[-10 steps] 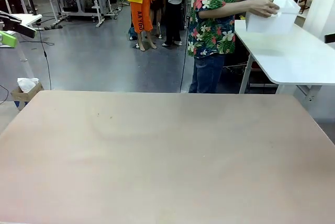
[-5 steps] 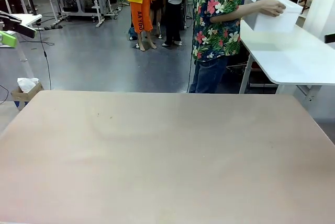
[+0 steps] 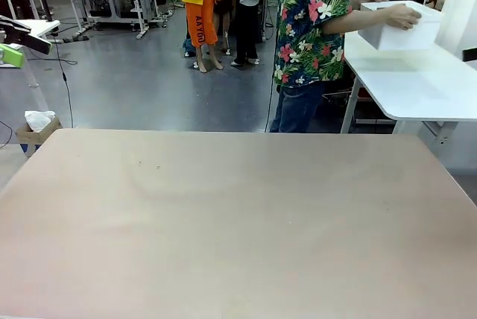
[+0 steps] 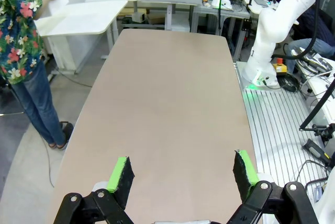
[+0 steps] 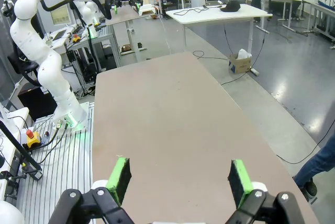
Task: Stack the cups and store them in the basket.
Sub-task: Place the stack of Reusable plastic cups into the Pantry Basket.
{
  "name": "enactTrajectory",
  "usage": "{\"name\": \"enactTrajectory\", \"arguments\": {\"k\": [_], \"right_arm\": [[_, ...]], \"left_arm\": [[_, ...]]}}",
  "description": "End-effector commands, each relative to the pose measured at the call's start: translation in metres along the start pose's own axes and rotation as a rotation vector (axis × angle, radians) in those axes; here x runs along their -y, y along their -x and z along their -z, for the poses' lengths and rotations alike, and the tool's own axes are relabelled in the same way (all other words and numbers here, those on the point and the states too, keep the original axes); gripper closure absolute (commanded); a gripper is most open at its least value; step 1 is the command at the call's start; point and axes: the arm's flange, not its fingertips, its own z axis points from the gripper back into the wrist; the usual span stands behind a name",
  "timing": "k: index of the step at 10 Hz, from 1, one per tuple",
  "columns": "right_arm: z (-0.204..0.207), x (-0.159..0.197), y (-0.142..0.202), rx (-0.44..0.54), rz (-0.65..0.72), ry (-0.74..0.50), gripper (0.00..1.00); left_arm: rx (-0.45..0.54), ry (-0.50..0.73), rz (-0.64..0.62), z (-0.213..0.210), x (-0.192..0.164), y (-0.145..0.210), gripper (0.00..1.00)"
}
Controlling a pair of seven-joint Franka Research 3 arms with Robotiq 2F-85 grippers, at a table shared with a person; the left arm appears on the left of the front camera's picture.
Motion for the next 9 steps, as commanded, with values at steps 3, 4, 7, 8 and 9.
{"name": "enactTrajectory", "arguments": {"k": [3, 4, 7, 8, 9], "right_arm": [[-0.0005, -0.0004, -0.0045, 0.022, 0.008, 0.0, 0.0], [-0.0005, -0.0004, -0.0045, 0.022, 0.008, 0.0, 0.0], [-0.0005, -0.0004, -0.0045, 0.022, 0.008, 0.0, 0.0], [-0.0005, -0.0004, -0.0045, 0.022, 0.008, 0.0, 0.0], [-0.0005, -0.0004, -0.0045, 0.022, 0.008, 0.0, 0.0]], "left_arm": [[0.004, 0.004, -0.011, -0.0006, 0.0015, -0.004, 0.0], [0.004, 0.004, -0.011, -0.0006, 0.0015, -0.004, 0.0], [0.004, 0.004, -0.011, -0.0006, 0.0015, -0.004, 0.0], [0.004, 0.004, -0.011, -0.0006, 0.0015, -0.004, 0.0], [0.004, 0.004, -0.011, -0.0006, 0.0015, -0.004, 0.0]]}}
